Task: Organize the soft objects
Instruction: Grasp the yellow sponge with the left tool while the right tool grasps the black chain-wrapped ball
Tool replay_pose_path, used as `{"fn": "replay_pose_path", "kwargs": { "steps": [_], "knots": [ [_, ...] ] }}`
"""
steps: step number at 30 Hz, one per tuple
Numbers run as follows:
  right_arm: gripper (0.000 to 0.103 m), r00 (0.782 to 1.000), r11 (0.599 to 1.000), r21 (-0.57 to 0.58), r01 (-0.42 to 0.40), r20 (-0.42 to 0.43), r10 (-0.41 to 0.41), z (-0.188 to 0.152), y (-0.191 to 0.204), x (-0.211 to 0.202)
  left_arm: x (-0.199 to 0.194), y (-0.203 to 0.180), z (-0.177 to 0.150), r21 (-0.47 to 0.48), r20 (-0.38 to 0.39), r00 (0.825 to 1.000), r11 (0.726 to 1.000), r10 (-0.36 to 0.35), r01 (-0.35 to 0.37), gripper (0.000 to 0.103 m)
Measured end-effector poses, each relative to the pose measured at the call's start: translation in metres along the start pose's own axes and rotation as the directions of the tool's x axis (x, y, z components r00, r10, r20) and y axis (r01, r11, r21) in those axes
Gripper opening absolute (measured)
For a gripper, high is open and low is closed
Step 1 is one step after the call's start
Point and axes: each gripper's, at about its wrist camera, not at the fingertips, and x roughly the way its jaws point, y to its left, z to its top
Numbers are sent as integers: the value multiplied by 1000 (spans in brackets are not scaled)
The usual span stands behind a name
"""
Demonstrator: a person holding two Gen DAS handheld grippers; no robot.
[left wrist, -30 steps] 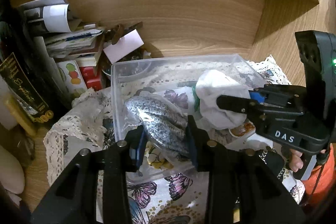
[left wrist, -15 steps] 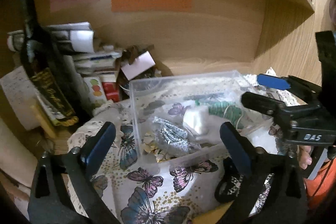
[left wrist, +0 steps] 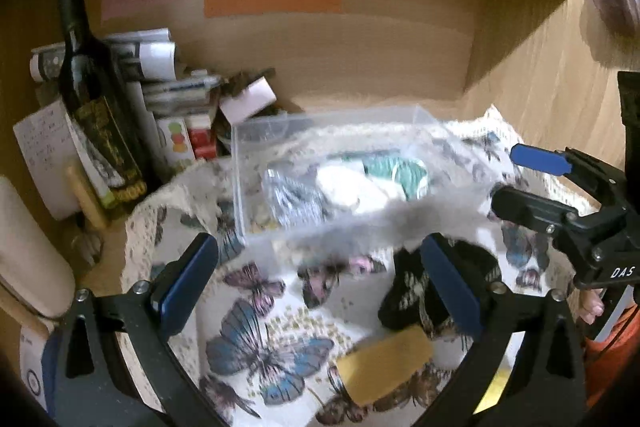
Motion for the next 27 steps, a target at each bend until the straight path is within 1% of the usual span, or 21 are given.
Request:
{"fn": "replay_pose_path", "kwargs": {
  "steps": [4, 8, 10, 11, 12, 13, 14, 15, 16, 17, 18, 19, 20, 21, 22, 23, 24, 25, 27],
  "knots": [
    [85, 996, 999, 37, -13, -89, 16, -24, -2, 14, 7, -10, -18, 6, -41, 999, 1000, -12, 12, 103],
    [84, 984, 995, 90, -49, -167, 64, -42, -5, 27, 17, -21, -35, 4, -100, 993, 998, -55, 55, 103],
    [82, 977, 993, 99, -63, -198, 81, -48, -4, 32, 20, -26, -42, 6, -120, 991, 999, -51, 52, 103],
    [78, 973, 993, 98, -66, -214, 86, -51, -3, 35, 23, -27, -46, 5, -131, 990, 999, -51, 52, 103],
    [71, 969, 993, 97, -73, -228, 94, -53, -2, 37, 26, -27, -49, 0, -143, 988, 999, -53, 53, 103],
    [67, 965, 992, 98, -81, -241, 103, -54, -2, 39, 28, -26, -52, -9, -154, 986, 998, -57, 57, 103],
    [60, 962, 991, 97, -88, -251, 110, -55, -1, 40, 30, -24, -54, -19, -162, 985, 998, -64, 61, 103],
    [54, 960, 991, 97, -93, -254, 115, -57, 0, 41, 33, -22, -57, -32, -171, 983, 997, -70, 65, 103],
    [51, 961, 990, 101, -98, -250, 121, -59, 0, 41, 34, -21, -59, -42, -177, 982, 997, -73, 66, 103],
    [45, 961, 990, 101, -101, -249, 123, -60, 0, 42, 34, -19, -61, -51, -180, 981, 996, -76, 68, 103],
    [37, 963, 990, 101, -98, -241, 120, -61, -1, 41, 34, -17, -63, -59, -178, 981, 996, -79, 69, 103],
    [33, 965, 990, 105, -97, -232, 119, -61, -1, 39, 32, -16, -64, -64, -173, 981, 995, -84, 74, 103],
    [24, 967, 989, 109, -99, -223, 122, -60, -2, 38, 29, -15, -65, -67, -164, 983, 995, -88, 78, 99],
    [20, 970, 989, 111, -101, -210, 123, -60, -2, 36, 27, -15, -65, -75, -157, 983, 993, -98, 87, 94],
    [18, 975, 990, 104, -95, -190, 113, -60, -2, 32, 25, -15, -66, -71, -160, 982, 993, -101, 91, 78],
    [16, 979, 992, 96, -85, -177, 101, -59, -1, 30, 24, -17, -66, -59, -178, 977, 993, -113, 104, 64],
    [15, 984, 993, 90, -72, -159, 86, -57, -1, 27, 24, -18, -65, -55, -186, 974, 992, -126, 118, 61],
    [15, 988, 995, 82, -60, -139, 71, -55, -2, 22, 22, -19, -65, -53, -188, 973, 991, -133, 125, 60],
    [14, 993, 996, 78, -41, -103, 49, -51, -4, 13, 18, -20, -63, -40, -169, 979, 993, -113, 107, 59]
  ]
}}
